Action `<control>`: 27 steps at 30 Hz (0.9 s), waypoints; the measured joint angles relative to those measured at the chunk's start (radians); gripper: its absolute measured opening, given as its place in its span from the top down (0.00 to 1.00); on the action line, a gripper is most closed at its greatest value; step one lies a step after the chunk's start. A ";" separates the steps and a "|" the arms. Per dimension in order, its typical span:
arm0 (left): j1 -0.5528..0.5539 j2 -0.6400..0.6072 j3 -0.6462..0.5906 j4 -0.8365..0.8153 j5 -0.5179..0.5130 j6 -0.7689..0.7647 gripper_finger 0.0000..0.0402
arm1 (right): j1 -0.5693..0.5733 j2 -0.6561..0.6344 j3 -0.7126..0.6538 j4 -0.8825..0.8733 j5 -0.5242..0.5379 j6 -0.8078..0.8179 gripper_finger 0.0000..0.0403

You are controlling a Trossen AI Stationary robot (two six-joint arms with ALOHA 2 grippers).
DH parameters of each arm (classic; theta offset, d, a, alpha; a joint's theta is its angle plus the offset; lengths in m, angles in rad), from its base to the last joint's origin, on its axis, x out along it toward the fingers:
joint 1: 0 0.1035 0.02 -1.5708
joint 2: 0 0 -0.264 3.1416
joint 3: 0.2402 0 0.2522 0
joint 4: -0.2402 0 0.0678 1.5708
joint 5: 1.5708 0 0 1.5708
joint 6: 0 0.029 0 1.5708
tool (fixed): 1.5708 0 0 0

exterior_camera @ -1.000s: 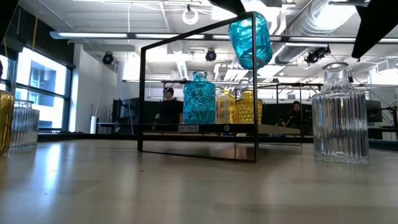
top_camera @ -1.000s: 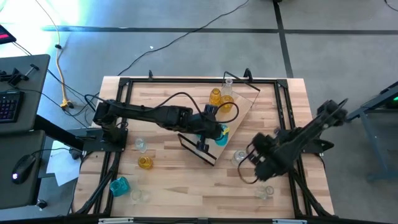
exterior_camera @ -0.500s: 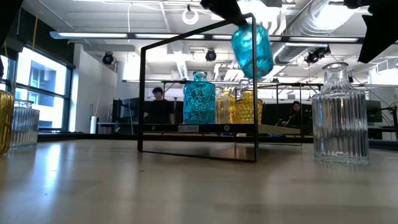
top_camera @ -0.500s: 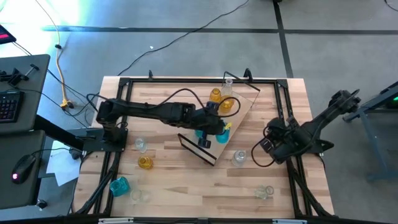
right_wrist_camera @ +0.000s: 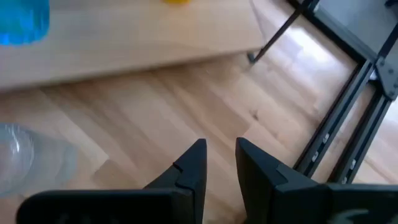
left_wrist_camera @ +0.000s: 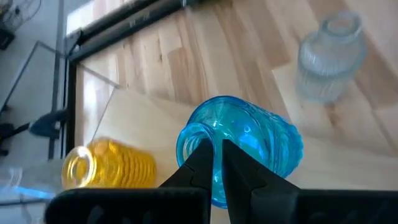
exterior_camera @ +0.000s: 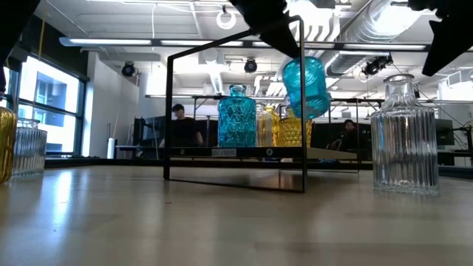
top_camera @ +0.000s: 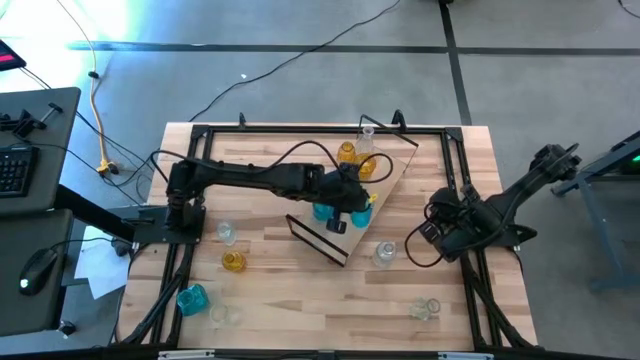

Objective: Sort vases onto shelf
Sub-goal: Put the right blue vase on the shelf and align with the other blue vase

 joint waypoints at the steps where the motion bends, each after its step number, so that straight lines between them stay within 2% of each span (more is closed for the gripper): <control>1: 0.004 0.000 0.000 0.022 0.016 0.000 0.98 | -0.005 -0.005 0.000 -0.002 0.015 0.000 0.83; 5: 0.010 0.000 0.000 0.062 0.039 -0.020 0.98 | -0.032 -0.024 0.000 -0.001 0.027 -0.002 0.83; 12: 0.020 0.000 0.000 0.029 0.063 -0.156 0.98 | -0.063 -0.090 0.000 0.029 -0.111 -0.005 0.83; 20: 0.015 0.000 0.001 0.010 0.032 -0.322 0.98 | -0.062 -0.177 0.000 0.168 -0.154 -0.018 0.83; 27: -0.004 0.000 0.001 -0.050 -0.101 -0.386 0.98 | -0.062 -0.220 0.001 0.288 -0.148 -0.037 0.83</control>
